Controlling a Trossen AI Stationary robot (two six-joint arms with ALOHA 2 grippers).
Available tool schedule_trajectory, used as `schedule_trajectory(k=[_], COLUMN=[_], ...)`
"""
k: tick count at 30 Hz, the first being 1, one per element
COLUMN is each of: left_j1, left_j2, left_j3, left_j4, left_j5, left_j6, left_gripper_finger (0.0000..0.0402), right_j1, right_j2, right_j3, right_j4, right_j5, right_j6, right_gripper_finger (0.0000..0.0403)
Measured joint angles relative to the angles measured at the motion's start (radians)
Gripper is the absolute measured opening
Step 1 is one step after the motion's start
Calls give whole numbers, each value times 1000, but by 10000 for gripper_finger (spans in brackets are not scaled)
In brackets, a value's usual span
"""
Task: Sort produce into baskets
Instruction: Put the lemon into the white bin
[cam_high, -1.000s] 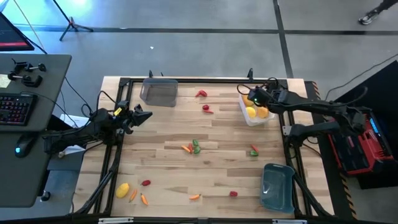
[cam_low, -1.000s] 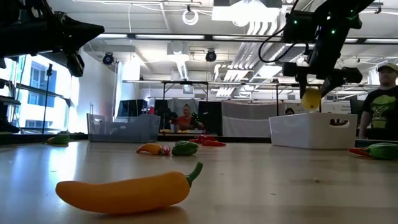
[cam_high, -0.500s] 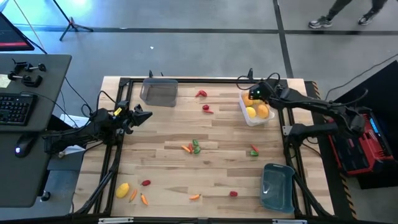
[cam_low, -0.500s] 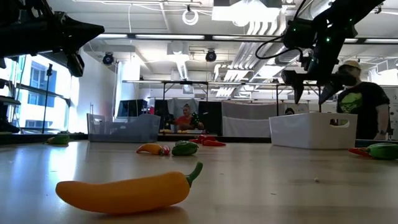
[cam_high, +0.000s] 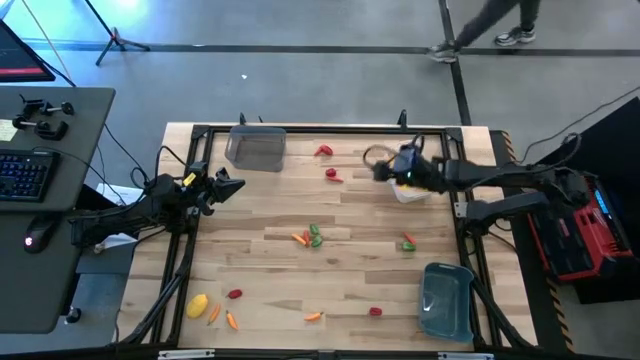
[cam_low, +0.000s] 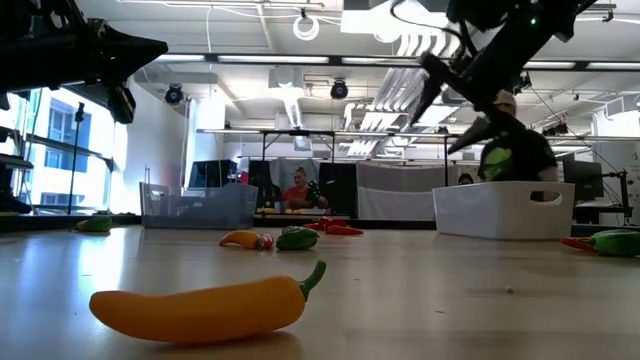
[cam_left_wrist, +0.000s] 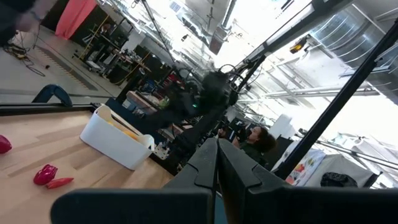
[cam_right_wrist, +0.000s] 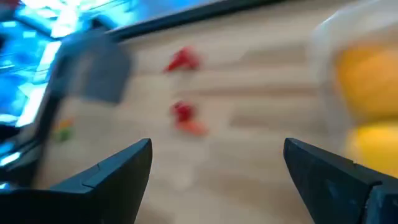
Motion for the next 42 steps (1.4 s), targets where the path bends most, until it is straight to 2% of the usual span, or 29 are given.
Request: schedule_trajectory(k=[7,10,12,15,19,23,25,28,31,32,35,38,40,42], left_j1=[0,-1,-1,-1,0,0,-1,-7,-29,-43,-94,-173,-243,-336], left_j2=[0,0,0,0,0,0,9,93,236,299,502,688,789,878], left_j3=[0,0,0,0,0,0,0,51,176,230,392,546,639,741], left_j4=[0,0,2,21,53,95,154,201,209,206,134,23,-62,-221], left_j5=[0,-11,-26,-35,-93,-122,-185,-168,-165,-147,-9,104,189,223], left_j6=[0,27,45,-37,-106,-232,-304,-295,-229,-177,-20,57,83,84], left_gripper_finger=[1,1,1,1,1,1,1,1,1,1,1,1,1,1], right_j1=[325,442,504,561,593,599,595,582,558,548,508,475,464,462], right_j2=[130,189,216,231,231,230,230,230,225,217,157,63,1,-59], right_j3=[-1,-2,-2,-2,19,36,40,42,42,42,42,42,42,42], right_j4=[148,334,483,649,699,699,698,698,696,693,653,497,352,212], right_j5=[-33,-70,-58,54,199,216,216,214,210,209,202,138,109,104], right_j6=[300,329,331,332,313,259,228,191,148,126,30,-74,-90,-89], right_gripper_finger=[353,353,353,353,353,353,353,353,353,353,353,353,353,353])
